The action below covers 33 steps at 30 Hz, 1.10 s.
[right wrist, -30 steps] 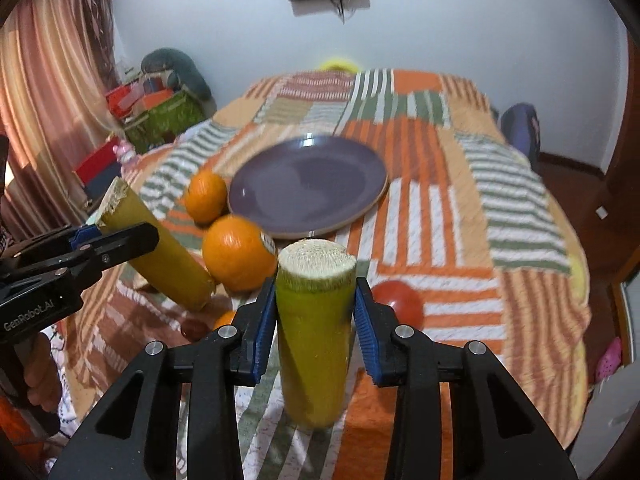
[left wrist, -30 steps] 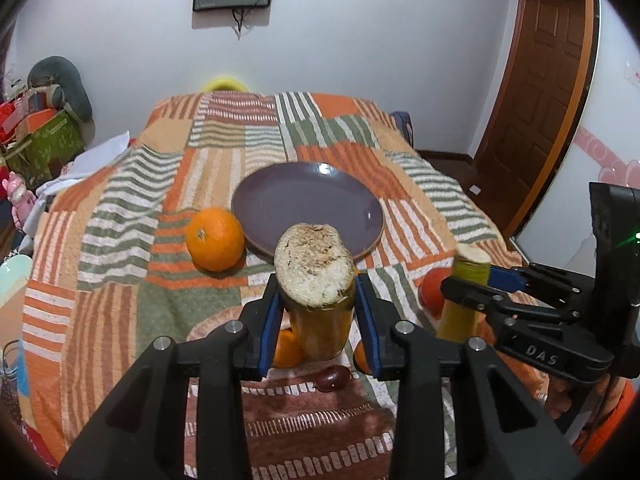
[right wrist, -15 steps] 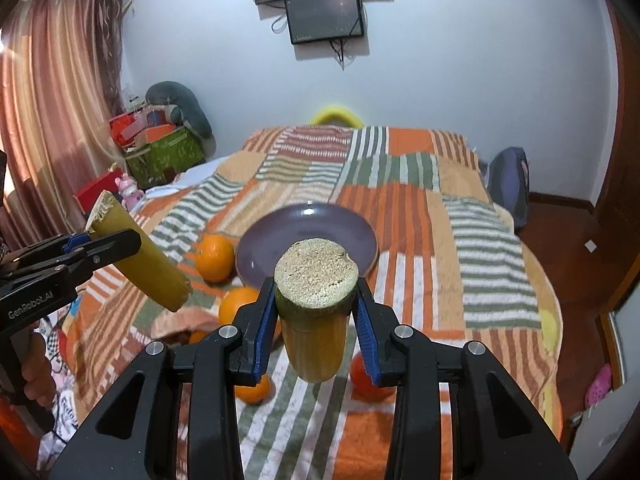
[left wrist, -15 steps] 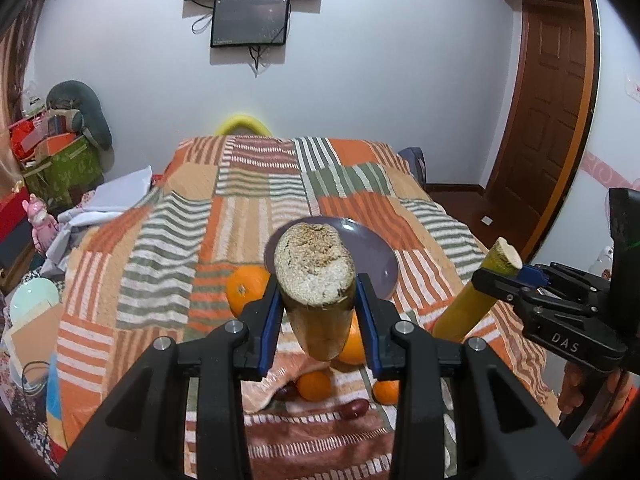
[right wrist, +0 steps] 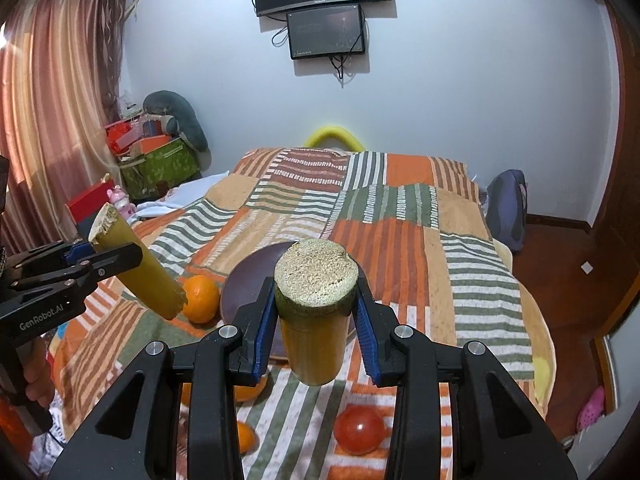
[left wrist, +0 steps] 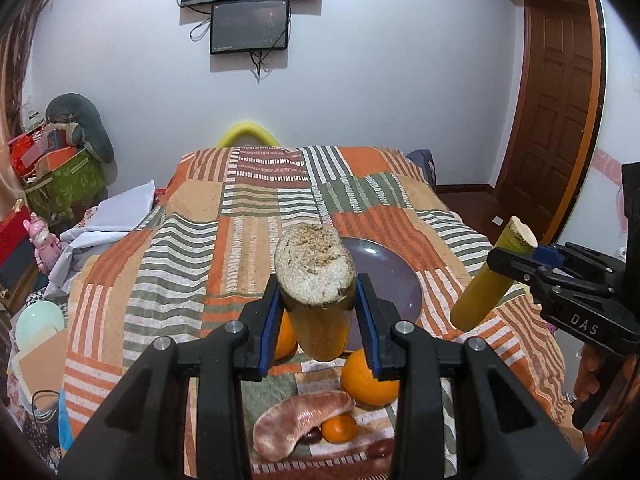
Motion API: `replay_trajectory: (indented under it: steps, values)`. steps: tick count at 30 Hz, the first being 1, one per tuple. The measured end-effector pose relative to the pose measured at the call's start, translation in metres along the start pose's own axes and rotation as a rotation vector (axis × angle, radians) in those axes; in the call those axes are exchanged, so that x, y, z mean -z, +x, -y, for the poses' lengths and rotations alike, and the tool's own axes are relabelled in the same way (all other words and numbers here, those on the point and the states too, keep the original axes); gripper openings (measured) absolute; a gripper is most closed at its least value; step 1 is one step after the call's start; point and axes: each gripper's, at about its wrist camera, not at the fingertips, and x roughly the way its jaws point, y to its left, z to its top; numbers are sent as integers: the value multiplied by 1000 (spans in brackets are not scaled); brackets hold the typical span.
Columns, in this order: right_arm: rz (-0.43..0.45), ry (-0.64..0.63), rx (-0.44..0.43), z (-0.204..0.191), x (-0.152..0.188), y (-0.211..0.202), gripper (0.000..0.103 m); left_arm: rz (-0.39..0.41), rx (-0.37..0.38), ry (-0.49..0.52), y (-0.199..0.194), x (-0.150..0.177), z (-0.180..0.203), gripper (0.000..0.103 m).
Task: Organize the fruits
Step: 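Carry both corn cobs onto the purple plate and open both tools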
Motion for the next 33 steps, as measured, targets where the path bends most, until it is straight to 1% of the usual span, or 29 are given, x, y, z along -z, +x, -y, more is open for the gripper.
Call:
replay_trajectory:
  steps: [7, 17, 25, 33]
  values:
    - [-34, -13, -1, 0, 0, 26, 33, -54, 21, -14, 39, -3, -6, 35]
    - [-107, -19, -39, 3, 1, 71, 34, -143, 35, -24, 96, 2, -12, 35]
    - [-157, -34, -55, 4, -3, 103, 34, -142, 38, 8, 118, -6, -8, 35]
    - [-183, -17, -90, 7, -17, 126, 34, -180, 47, -20, 149, -16, -14, 35]
